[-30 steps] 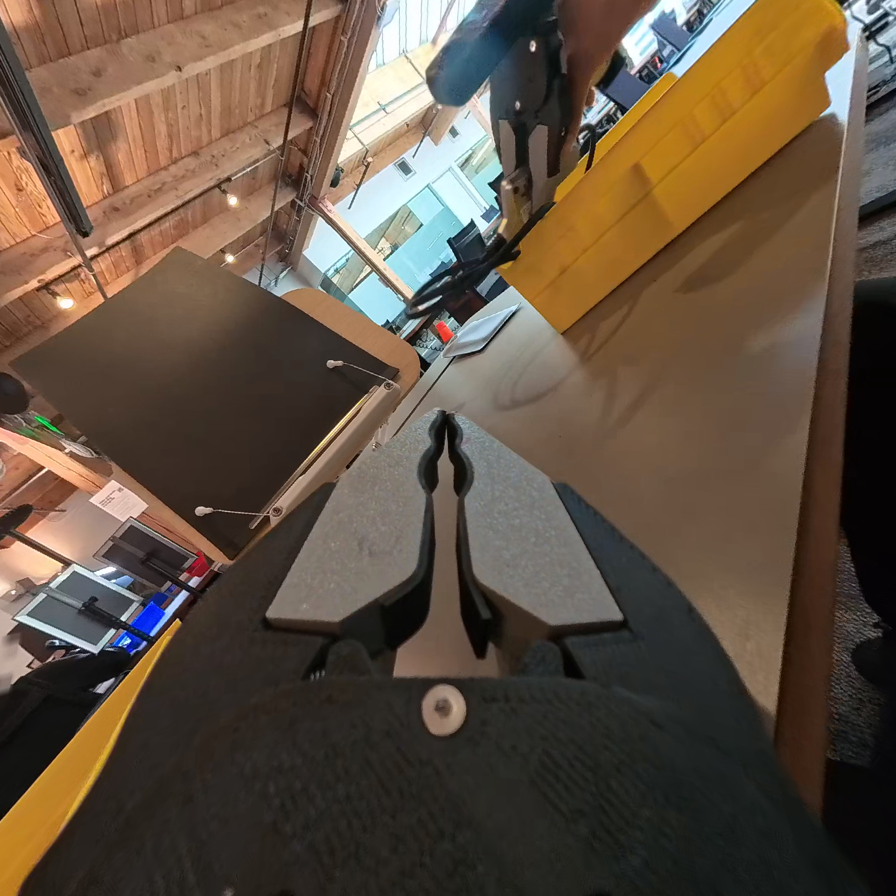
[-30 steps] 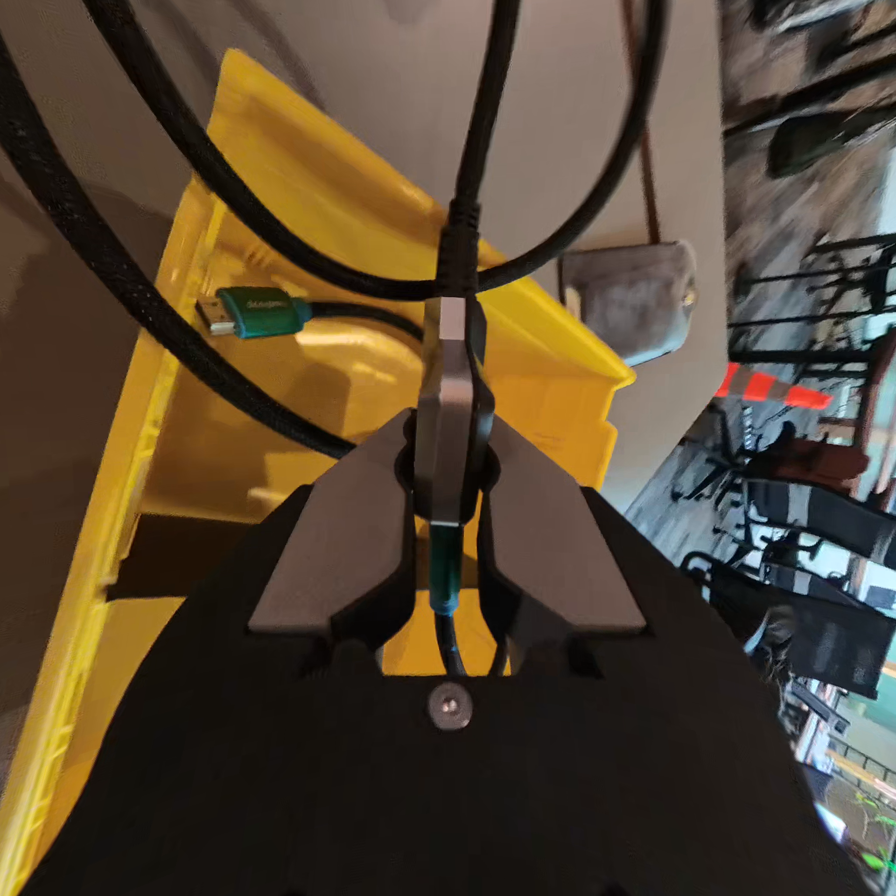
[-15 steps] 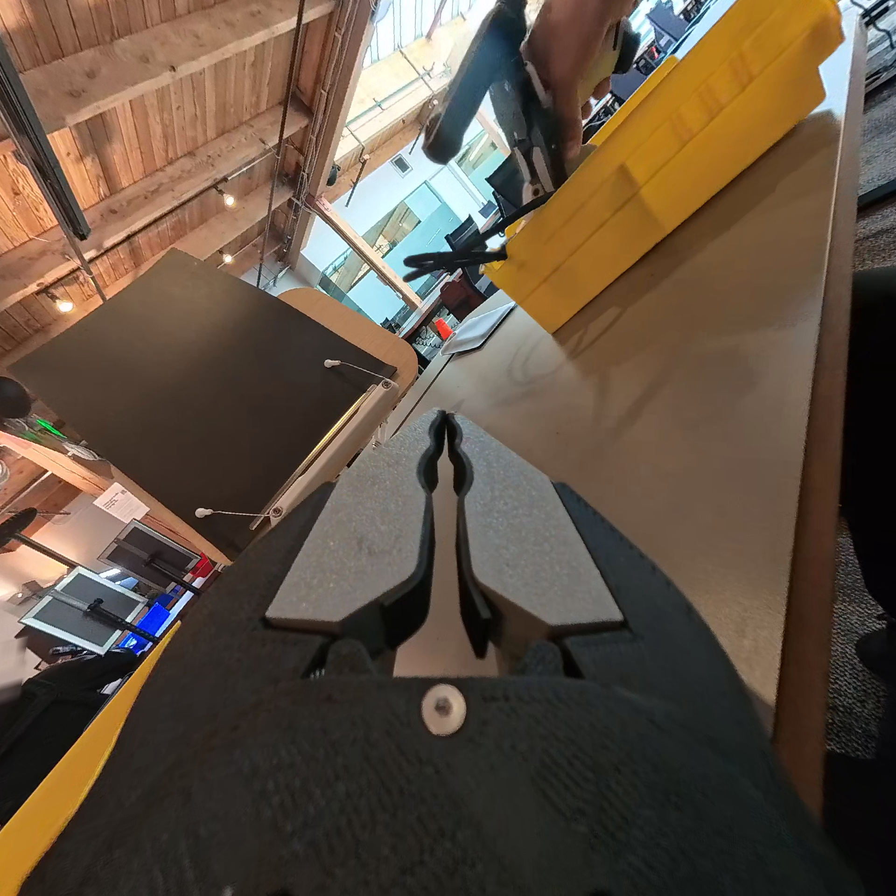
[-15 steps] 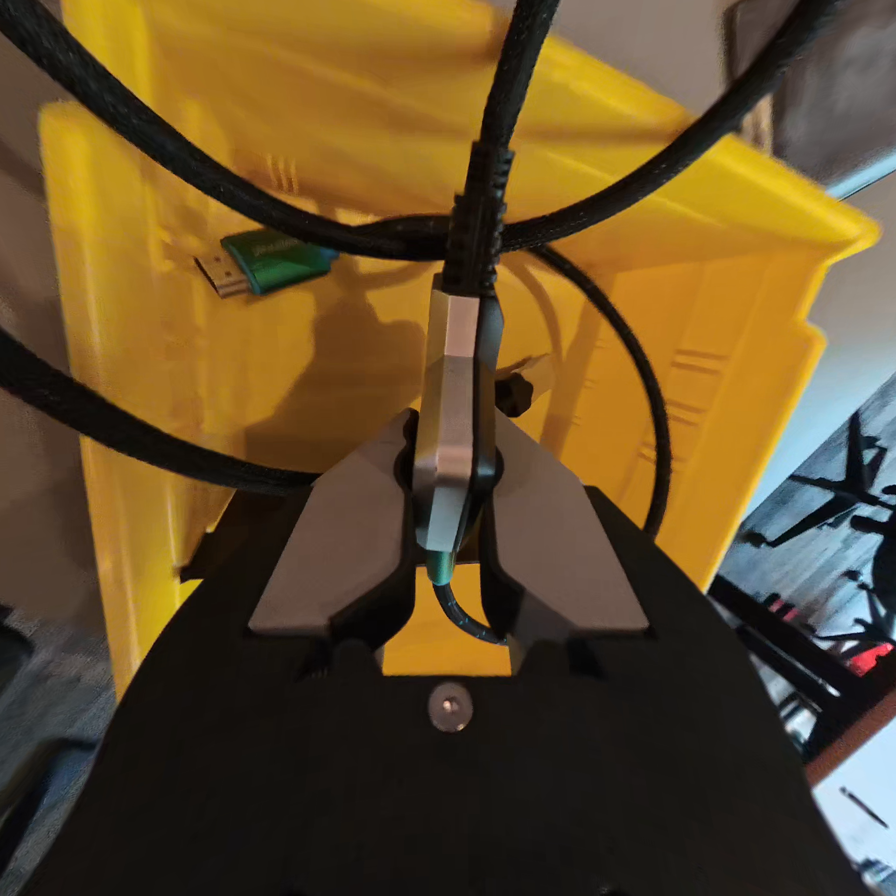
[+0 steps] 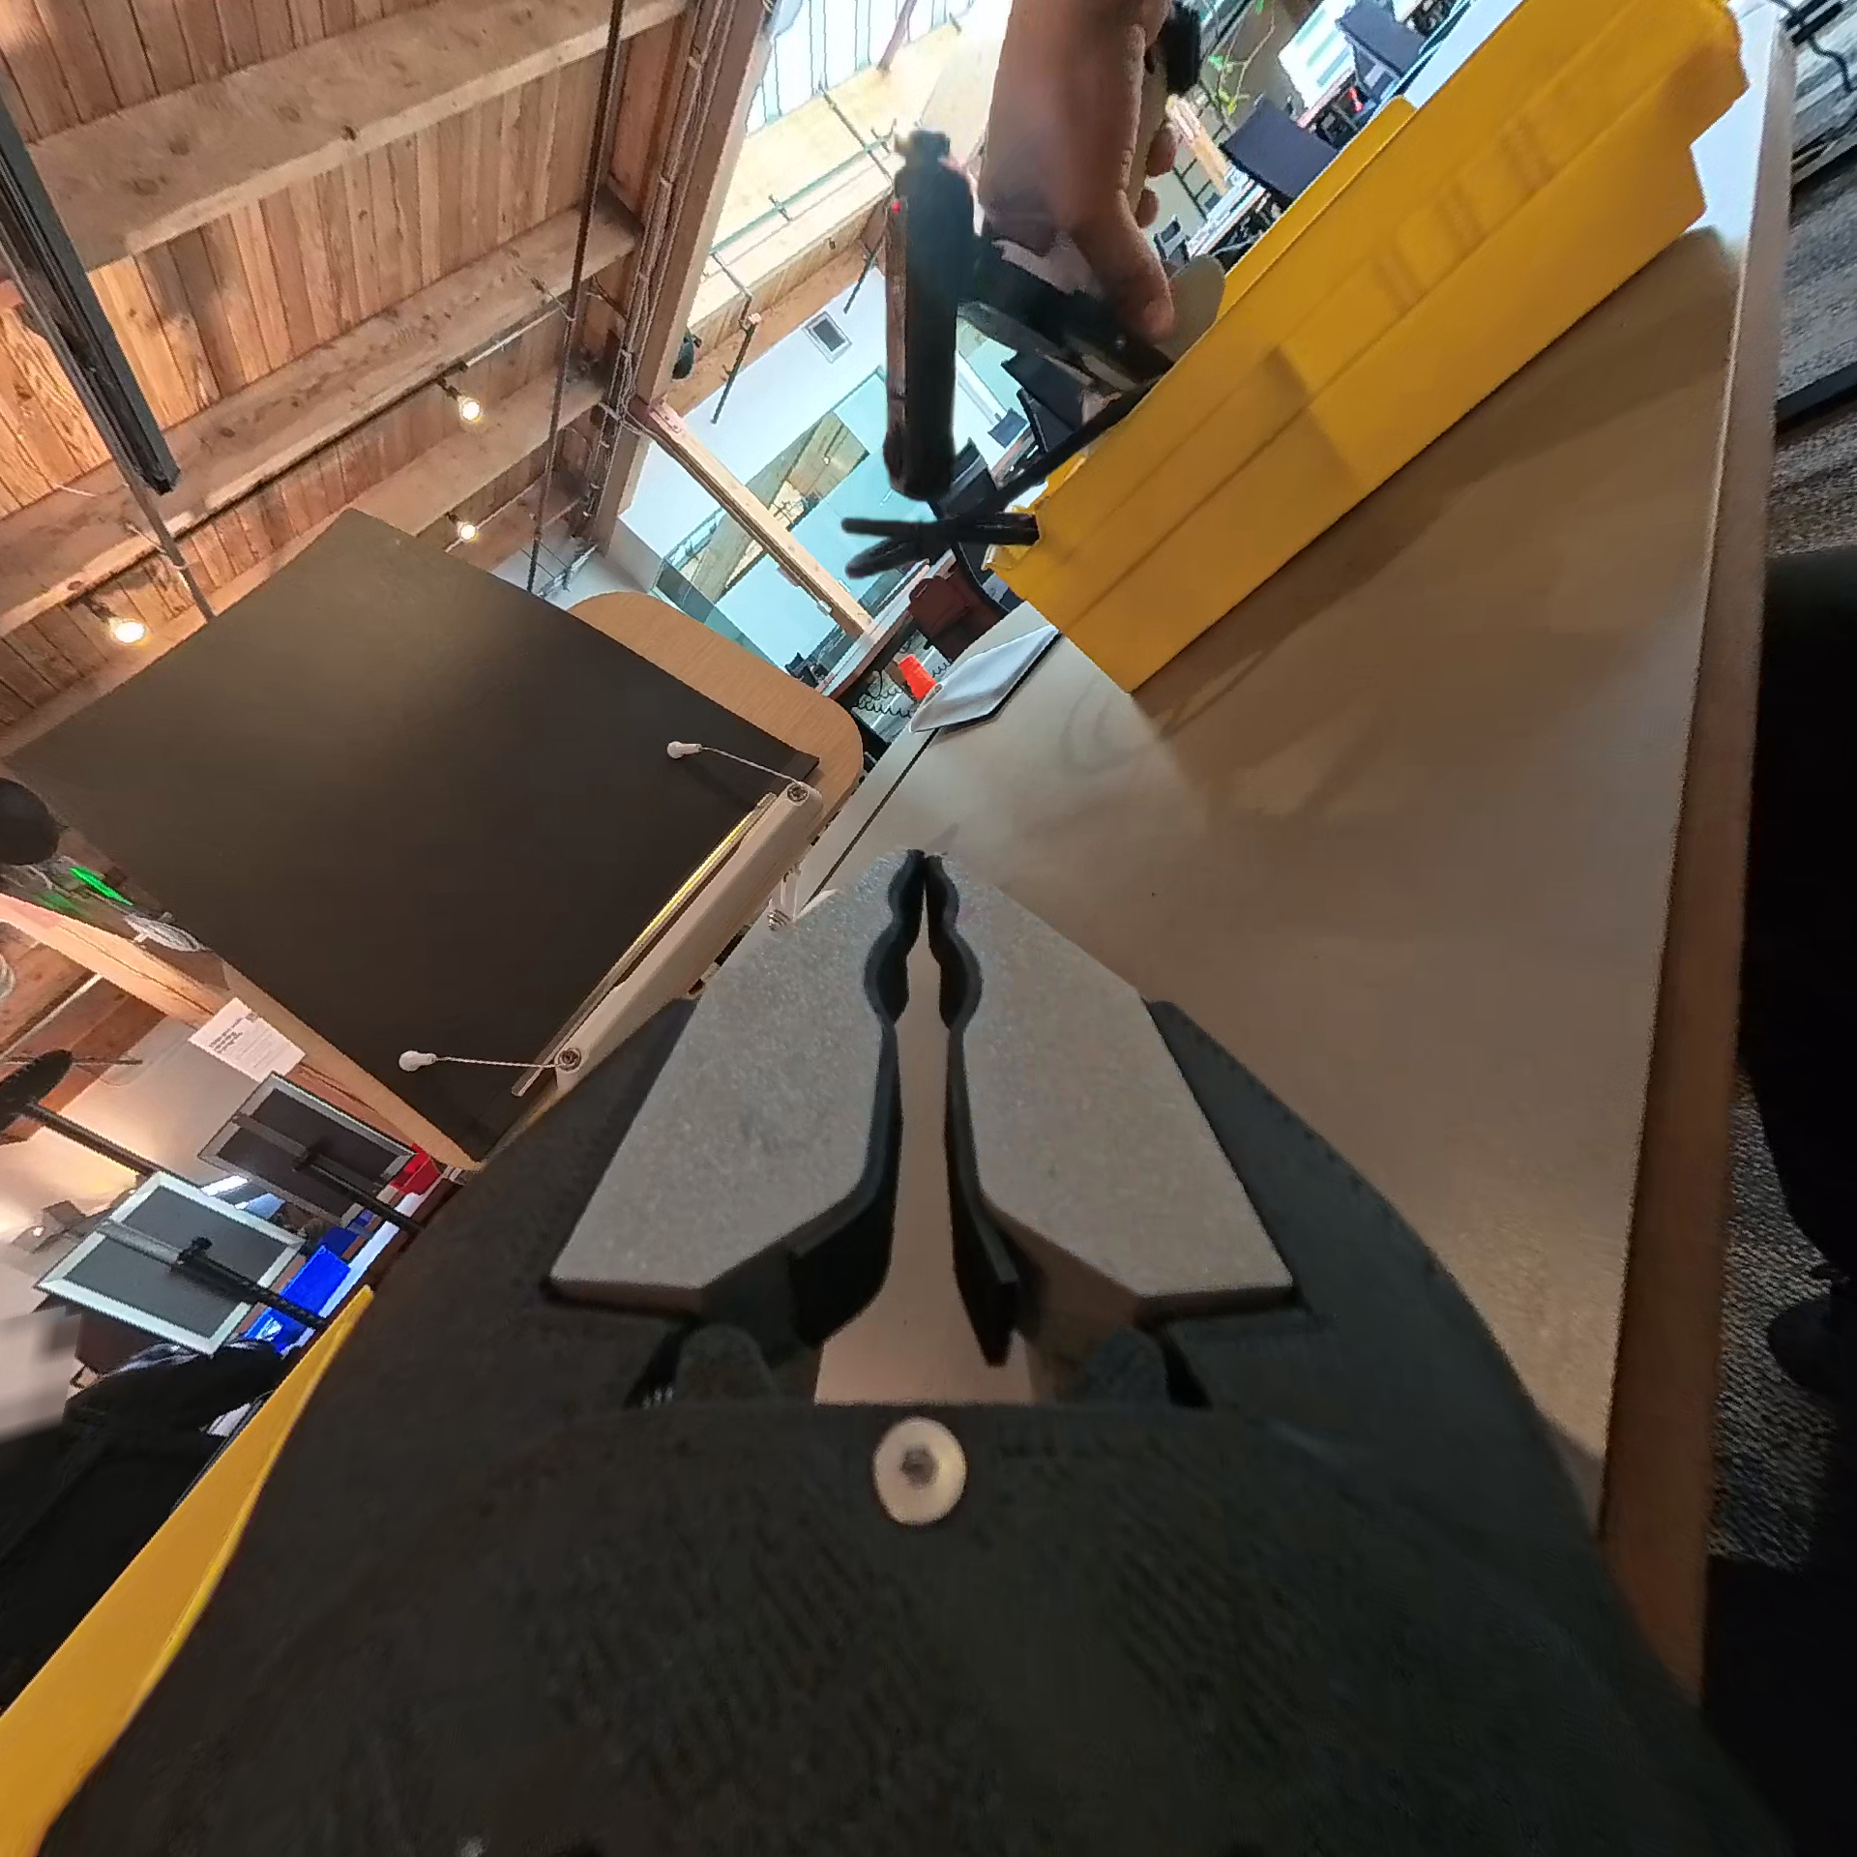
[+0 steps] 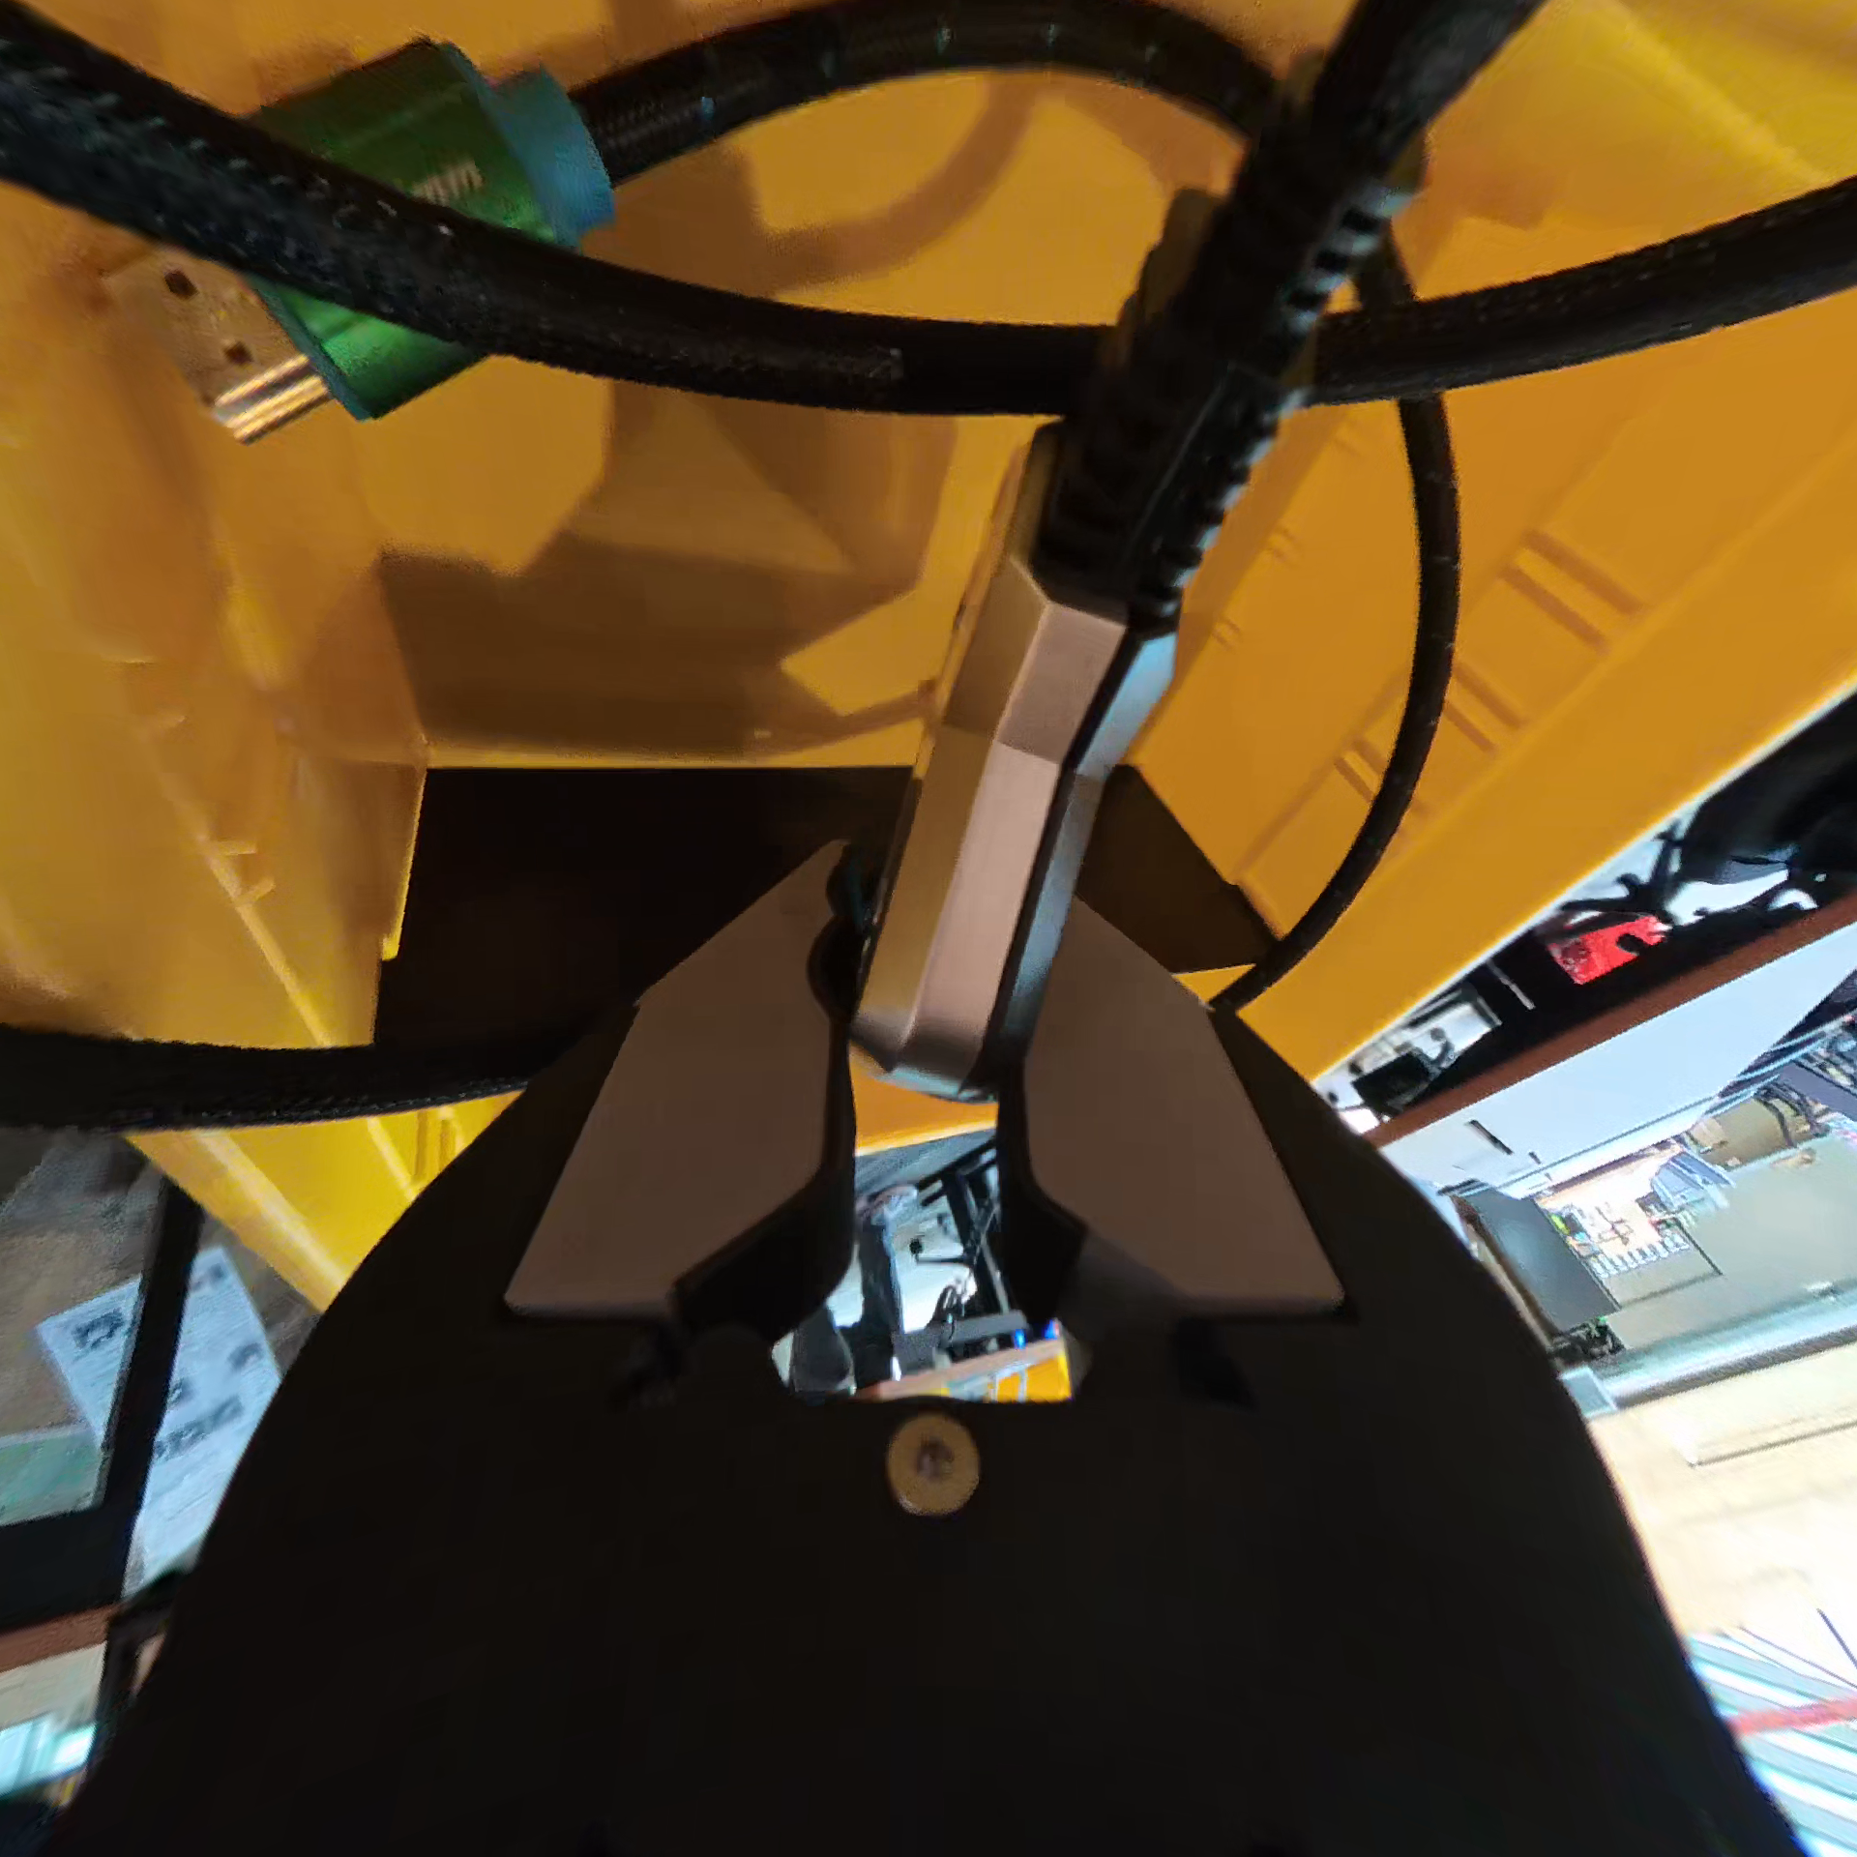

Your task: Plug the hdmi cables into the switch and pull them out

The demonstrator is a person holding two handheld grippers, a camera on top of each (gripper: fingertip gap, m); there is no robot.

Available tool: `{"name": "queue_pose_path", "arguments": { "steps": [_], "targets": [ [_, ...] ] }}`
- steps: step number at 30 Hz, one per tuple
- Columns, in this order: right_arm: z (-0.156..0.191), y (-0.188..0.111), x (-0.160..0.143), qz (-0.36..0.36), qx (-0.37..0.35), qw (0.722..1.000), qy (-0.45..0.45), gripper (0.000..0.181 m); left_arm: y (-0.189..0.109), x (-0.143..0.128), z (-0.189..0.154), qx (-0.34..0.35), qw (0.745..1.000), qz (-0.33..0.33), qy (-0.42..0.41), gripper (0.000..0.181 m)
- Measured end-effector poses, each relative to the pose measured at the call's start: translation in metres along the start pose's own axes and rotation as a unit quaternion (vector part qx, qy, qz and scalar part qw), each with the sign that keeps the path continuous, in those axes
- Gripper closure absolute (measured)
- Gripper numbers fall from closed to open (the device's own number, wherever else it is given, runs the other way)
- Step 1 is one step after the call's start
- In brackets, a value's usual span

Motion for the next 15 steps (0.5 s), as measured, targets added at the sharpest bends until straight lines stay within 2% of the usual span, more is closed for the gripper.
{"name": "queue_pose_path", "arguments": {
  "steps": [3, 7, 11, 15],
  "targets": [
    [-0.008, -0.015, -0.002, -0.069, 0.016, 0.997, 0.04, 0.141, 0.0, 0.0, 0.001, -0.001, 1.0, 0.0, -0.006, 0.181],
    [-0.015, -0.044, -0.022, -0.18, 0.021, 0.981, 0.066, 0.144, 0.0, 0.0, 0.001, -0.003, 1.0, -0.001, -0.006, 0.181],
    [-0.013, -0.057, -0.048, -0.222, 0.013, 0.972, 0.08, 0.128, 0.0, 0.0, 0.0, -0.003, 1.0, 0.0, -0.003, 0.181],
    [-0.015, -0.067, -0.077, -0.278, -0.001, 0.953, 0.121, 0.12, 0.0, 0.0, 0.0, -0.001, 1.0, 0.002, 0.001, 0.181]
  ]
}}
Point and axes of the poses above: each gripper's, where its closed fingertips meet, y out along the fingers, x out of its top, z = x × y across the jaws, the point moved 9 cm from there along -y, back along the fingers, and after that the axes turned 3 degrees about z, right-handed, at the moved point
